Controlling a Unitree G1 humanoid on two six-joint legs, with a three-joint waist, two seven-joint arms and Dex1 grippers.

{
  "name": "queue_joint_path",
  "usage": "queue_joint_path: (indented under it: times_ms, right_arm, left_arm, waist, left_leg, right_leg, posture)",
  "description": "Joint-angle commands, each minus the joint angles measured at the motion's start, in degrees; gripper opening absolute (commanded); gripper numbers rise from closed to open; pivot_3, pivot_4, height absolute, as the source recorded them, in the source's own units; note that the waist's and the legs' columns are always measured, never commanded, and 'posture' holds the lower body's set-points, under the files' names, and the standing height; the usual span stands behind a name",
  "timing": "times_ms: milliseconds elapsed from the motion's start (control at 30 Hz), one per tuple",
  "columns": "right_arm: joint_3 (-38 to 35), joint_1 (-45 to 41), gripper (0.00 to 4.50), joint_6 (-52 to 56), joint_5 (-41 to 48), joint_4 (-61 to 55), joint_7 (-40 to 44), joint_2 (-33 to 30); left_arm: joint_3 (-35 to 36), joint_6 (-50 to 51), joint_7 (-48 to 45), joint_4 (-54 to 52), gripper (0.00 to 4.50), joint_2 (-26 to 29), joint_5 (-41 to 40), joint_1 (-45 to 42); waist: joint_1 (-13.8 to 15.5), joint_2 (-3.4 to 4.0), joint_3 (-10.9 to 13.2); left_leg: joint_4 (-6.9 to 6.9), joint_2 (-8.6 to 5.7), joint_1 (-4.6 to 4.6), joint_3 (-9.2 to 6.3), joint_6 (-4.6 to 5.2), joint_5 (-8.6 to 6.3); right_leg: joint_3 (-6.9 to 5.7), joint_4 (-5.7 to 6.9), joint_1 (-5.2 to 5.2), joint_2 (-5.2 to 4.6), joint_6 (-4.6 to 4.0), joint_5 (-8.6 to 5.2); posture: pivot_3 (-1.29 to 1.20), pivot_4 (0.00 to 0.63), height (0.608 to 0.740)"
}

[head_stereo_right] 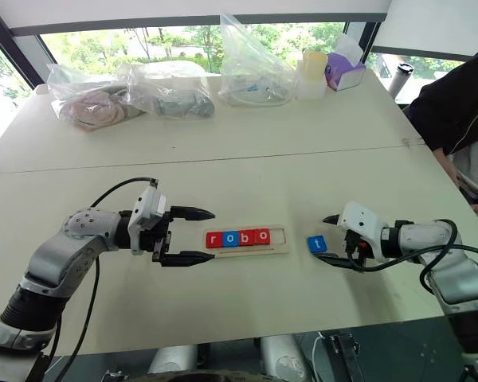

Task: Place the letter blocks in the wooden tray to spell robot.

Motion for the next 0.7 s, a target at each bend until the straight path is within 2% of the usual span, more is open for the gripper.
queue_joint_path:
  times_ms: [33,100,167,200,367,700]
  right_arm:
    - [1.4,-1.1,4.48,-2.6,-1.0,2.1,2.9,-0.6]
    - [2.1,-1.4,4.48,-4.0,-1.6,2.8,3.6,-0.4]
    - [2.1,-1.8,3.93,-4.0,-1.3,2.7,3.7,0.0]
    - [2.0,-1.9,3.57,-4.1,-1.1,2.4,3.6,0.2]
    - [1.7,-1.7,1.11,-2.9,-0.2,-1.1,3.2,0.8]
    - [4.7,-8.3,1.1,2.6,0.2,-8.1,1.6,3.6]
  left_arm:
    - [1.6,-0.8,0.4,-2.1,4.5,0.6,-0.5,0.4]
    - [1.7,-0.8,0.6,-2.2,4.5,0.7,-0.6,0.5]
    - [1.7,-0.7,0.7,-2.3,4.5,0.7,-0.7,0.4]
    - [1.7,-0.7,0.7,-2.3,4.5,0.8,-0.7,0.4]
    - [1.6,-0.8,0.8,-2.1,4.5,0.8,-0.7,0.2]
    - [1.2,-0.9,0.6,-1.5,4.5,0.4,-0.6,-0.4]
  waist:
    - [0.0,0.0,0.0]
    - [0.0,0.0,0.0]
    - [0.0,0.0,0.0]
    - [0.0,0.0,0.0]
    - [-0.1,0.0,0.0]
    - [-0.1,0.03,0.0]
  left_leg:
    - [0.0,0.0,0.01,0.0,0.0,0.0]
    - [0.02,0.0,0.02,-0.01,0.0,0.0]
    - [0.03,0.0,0.03,-0.01,0.0,0.0]
    - [0.03,0.0,0.03,-0.01,0.0,0.0]
    - [0.07,0.0,0.06,0.01,0.0,0.0]
    - [0.07,0.01,0.07,-0.01,0.0,0.0]
  right_leg:
    - [0.0,0.01,0.0,0.0,-0.02,0.01]
    - [0.0,0.02,0.01,0.0,0.0,0.01]
    - [0.0,0.04,0.02,0.0,0.0,0.0]
    - [0.0,0.04,0.02,0.0,0.0,0.0]
    - [0.02,0.11,0.02,0.0,0.0,0.0]
    - [0.01,0.16,0.01,0.01,0.0,0.01]
  posture:
    - [0.0,0.15,0.74]
    - [0.0,0.15,0.74]
    - [0.0,0.15,0.74]
    - [0.0,0.15,0.74]
    - [0.0,0.15,0.74]
    - [0.0,0.15,0.74]
